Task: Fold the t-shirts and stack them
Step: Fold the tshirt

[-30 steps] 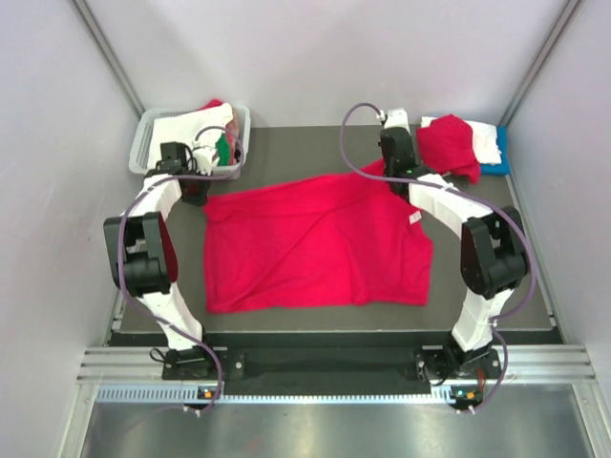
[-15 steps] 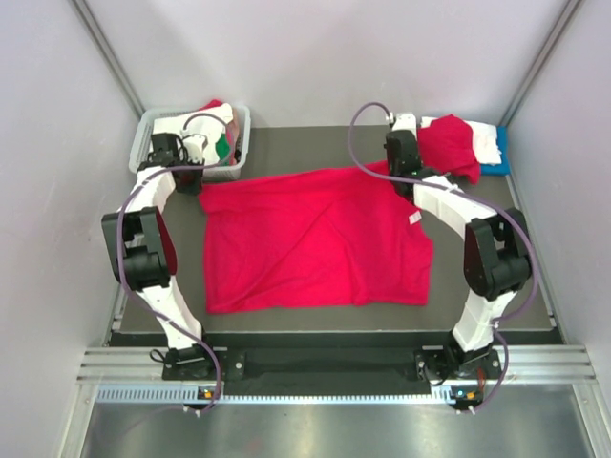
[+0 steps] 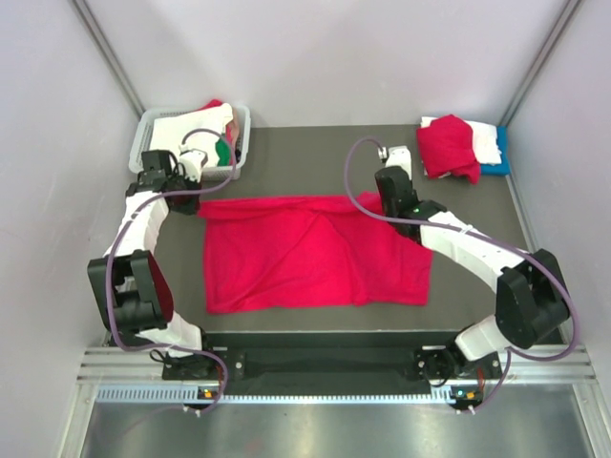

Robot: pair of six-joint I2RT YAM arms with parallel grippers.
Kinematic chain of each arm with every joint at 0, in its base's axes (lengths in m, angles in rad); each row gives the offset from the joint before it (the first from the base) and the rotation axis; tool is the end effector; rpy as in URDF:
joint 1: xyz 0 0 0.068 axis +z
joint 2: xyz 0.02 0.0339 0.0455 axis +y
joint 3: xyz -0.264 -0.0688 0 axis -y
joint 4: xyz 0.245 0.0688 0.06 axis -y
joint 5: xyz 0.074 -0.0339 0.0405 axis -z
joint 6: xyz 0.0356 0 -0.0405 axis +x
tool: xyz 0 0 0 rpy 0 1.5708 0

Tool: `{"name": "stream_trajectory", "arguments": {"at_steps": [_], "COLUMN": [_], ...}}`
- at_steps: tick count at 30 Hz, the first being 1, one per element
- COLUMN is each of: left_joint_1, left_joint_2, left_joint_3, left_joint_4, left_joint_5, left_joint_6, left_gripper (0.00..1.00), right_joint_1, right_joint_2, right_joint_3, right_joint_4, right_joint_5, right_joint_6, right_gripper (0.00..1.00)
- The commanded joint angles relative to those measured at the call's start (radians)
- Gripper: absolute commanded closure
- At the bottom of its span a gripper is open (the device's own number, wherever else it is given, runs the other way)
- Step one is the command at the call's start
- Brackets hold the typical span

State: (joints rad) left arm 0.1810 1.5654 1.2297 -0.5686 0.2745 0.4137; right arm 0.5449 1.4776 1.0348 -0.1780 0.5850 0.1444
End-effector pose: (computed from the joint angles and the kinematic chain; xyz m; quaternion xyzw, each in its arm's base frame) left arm 0.3328 0.0511 0.2683 0.1531 0.9246 -0.0287 0.3477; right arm 0.2897 0.1526 0.2653 -0.0401 0.8607 -0.0934 0.4988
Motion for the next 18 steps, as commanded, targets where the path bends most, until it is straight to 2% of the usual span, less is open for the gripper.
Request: {"name": "stream_trajectory", "arguments": {"at_steps": [1, 4, 6, 7, 10, 11, 12, 18], "left_joint_1": [0.006, 0.006, 0.006, 0.006, 0.008, 0.006, 0.008, 0.006], "left_joint_2": [-0.045, -0.071, -0.084, -0.085, -0.088, -0.088, -0.090, -0.091], "left_joint_3": [0.039, 0.050, 0.057, 0.060, 0.065, 0.068, 0.074, 0.108], "left_joint_4": [-0.079, -0.109, -0.129, -0.140, -0.171, -0.180, -0.188, -0.218], "left_joint_5": [0.041, 0.052, 0.060, 0.064, 0.068, 0.068, 0.069, 0.110], "left_joint_6": [0.036, 0.046, 0.051, 0.063, 0.073, 0.077, 0.077, 0.077], "left_gripper": [1.00, 1.00, 1.00, 1.00, 1.00, 1.00, 1.00, 1.00], "right_joint_1": [0.026, 0.032, 0.030, 0.030, 0.030, 0.030, 0.029, 0.010], "right_joint_2": [-0.033, -0.017, -0.007, -0.004, -0.022, -0.028, -0.036, -0.044], "right_joint_3": [-0.004, -0.005, 0.001, 0.005, 0.018, 0.025, 0.043, 0.154], "right_joint_4": [-0.112, -0.156, -0.179, -0.201, -0.216, -0.222, -0.230, -0.189], "right_joint_5": [0.055, 0.064, 0.079, 0.082, 0.105, 0.119, 0.136, 0.144], "right_joint_6": [0.093, 0.124, 0.142, 0.147, 0.161, 0.175, 0.181, 0.146], "right_gripper": [1.00, 1.00, 0.74, 0.69, 0.68, 0.59, 0.58, 0.57]}}
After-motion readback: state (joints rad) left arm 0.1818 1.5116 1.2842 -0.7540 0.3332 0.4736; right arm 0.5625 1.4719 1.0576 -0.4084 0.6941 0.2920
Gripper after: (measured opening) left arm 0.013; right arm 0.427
